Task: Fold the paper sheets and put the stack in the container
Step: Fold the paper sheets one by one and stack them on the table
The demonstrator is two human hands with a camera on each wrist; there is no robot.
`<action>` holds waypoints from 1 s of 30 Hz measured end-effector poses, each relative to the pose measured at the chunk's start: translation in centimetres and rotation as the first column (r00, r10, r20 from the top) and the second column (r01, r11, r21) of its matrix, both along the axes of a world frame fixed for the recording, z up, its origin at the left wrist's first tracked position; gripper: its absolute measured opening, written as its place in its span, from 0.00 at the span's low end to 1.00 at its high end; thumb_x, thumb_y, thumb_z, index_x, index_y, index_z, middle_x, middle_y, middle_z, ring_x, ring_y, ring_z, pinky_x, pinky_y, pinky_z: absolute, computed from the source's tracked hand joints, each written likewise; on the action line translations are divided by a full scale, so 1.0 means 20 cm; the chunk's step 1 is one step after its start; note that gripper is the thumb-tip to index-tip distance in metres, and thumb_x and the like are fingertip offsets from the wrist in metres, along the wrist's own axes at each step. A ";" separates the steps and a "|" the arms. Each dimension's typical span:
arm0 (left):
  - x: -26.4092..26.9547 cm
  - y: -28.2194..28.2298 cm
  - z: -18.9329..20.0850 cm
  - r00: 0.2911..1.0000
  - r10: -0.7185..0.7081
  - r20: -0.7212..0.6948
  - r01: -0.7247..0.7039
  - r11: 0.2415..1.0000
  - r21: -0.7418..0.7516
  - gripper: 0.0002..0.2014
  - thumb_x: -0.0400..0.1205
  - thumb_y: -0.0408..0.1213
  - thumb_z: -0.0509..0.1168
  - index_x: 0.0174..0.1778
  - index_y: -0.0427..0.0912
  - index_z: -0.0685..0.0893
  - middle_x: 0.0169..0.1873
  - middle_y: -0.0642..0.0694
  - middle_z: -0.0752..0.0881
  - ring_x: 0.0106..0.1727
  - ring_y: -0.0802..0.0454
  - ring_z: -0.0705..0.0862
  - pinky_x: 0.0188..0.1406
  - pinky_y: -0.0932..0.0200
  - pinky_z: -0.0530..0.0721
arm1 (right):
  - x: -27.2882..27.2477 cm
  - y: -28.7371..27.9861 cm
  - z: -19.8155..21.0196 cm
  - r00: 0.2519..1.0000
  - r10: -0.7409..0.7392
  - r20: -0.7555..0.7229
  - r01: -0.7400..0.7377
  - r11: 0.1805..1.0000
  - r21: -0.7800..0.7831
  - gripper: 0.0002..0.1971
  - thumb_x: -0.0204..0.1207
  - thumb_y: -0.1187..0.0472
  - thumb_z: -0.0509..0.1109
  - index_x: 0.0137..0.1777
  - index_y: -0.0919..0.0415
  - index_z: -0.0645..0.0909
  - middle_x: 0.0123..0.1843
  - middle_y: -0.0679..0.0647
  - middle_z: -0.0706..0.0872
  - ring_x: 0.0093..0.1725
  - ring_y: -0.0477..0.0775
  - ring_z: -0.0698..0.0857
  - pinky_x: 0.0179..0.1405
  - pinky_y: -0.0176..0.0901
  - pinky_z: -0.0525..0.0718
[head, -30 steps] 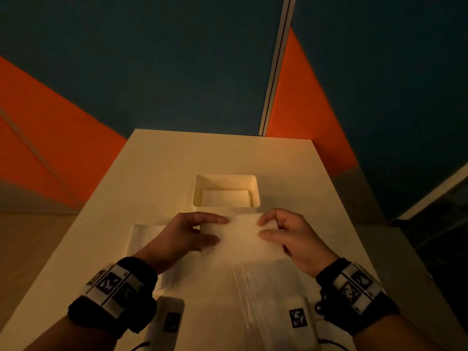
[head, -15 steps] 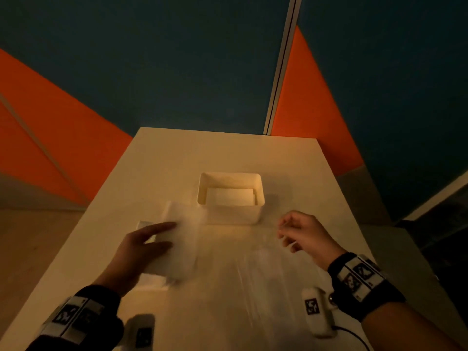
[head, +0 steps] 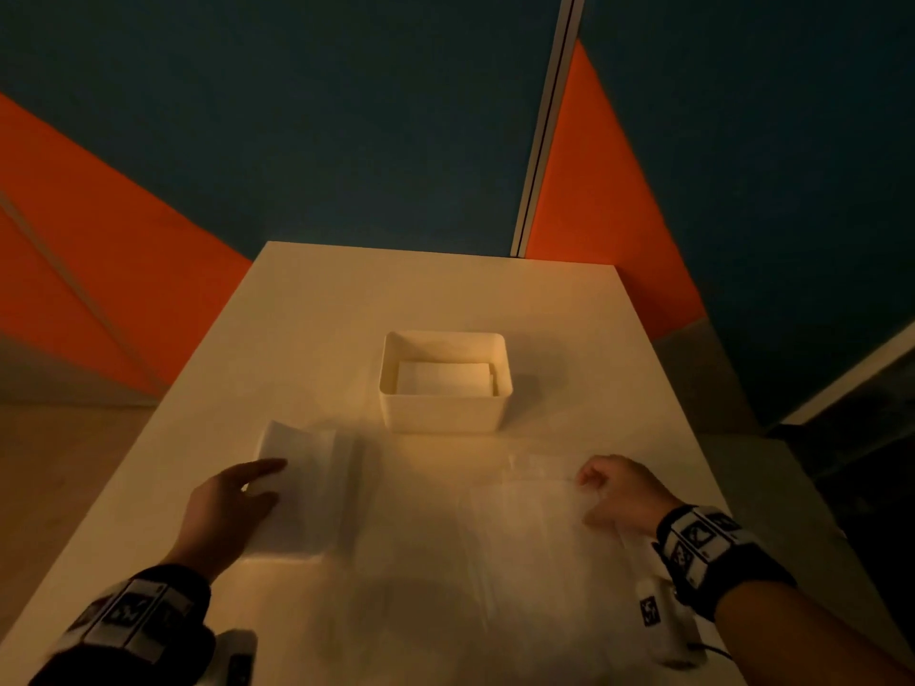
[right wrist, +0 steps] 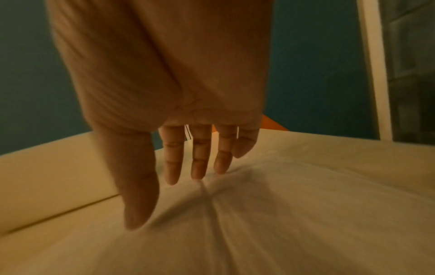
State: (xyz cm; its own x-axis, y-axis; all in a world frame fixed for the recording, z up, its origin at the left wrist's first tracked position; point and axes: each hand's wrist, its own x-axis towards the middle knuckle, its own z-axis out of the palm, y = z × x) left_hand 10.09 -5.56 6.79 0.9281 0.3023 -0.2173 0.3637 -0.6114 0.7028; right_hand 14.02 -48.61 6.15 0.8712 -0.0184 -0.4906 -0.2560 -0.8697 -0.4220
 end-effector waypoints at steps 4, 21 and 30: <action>0.01 0.00 -0.03 0.985 -0.173 0.021 0.163 0.959 0.231 0.16 0.75 0.24 0.68 0.58 0.39 0.87 0.60 0.35 0.83 0.54 0.34 0.82 0.56 0.46 0.79 | 0.00 0.04 0.00 0.979 0.193 -0.070 -0.204 0.957 -0.207 0.30 0.56 0.51 0.84 0.58 0.40 0.75 0.61 0.44 0.72 0.63 0.53 0.74 0.64 0.49 0.77; 0.03 0.01 -0.06 0.971 -0.167 -0.170 0.233 0.814 0.532 0.21 0.74 0.51 0.71 0.64 0.59 0.82 0.76 0.43 0.64 0.73 0.36 0.63 0.66 0.37 0.73 | 0.02 -0.07 0.03 0.971 0.229 -0.070 -0.239 0.902 -0.360 0.27 0.58 0.51 0.84 0.53 0.39 0.72 0.56 0.42 0.71 0.63 0.53 0.74 0.62 0.51 0.72; 0.01 -0.02 -0.04 0.973 -0.160 -0.168 0.227 0.806 0.547 0.20 0.76 0.51 0.69 0.65 0.60 0.81 0.76 0.45 0.63 0.74 0.37 0.61 0.69 0.37 0.71 | 0.00 -0.06 0.03 0.965 0.256 -0.059 -0.259 0.891 -0.373 0.22 0.59 0.50 0.82 0.48 0.42 0.73 0.54 0.43 0.71 0.60 0.52 0.73 0.60 0.50 0.71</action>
State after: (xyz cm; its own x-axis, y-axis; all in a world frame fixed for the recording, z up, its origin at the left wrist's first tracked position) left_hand 10.36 -5.90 5.98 0.9610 0.2187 -0.1694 0.2485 -0.9516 0.1810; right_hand 14.09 -49.80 6.83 0.8666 0.0229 -0.4985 -0.0035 -0.9987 -0.0518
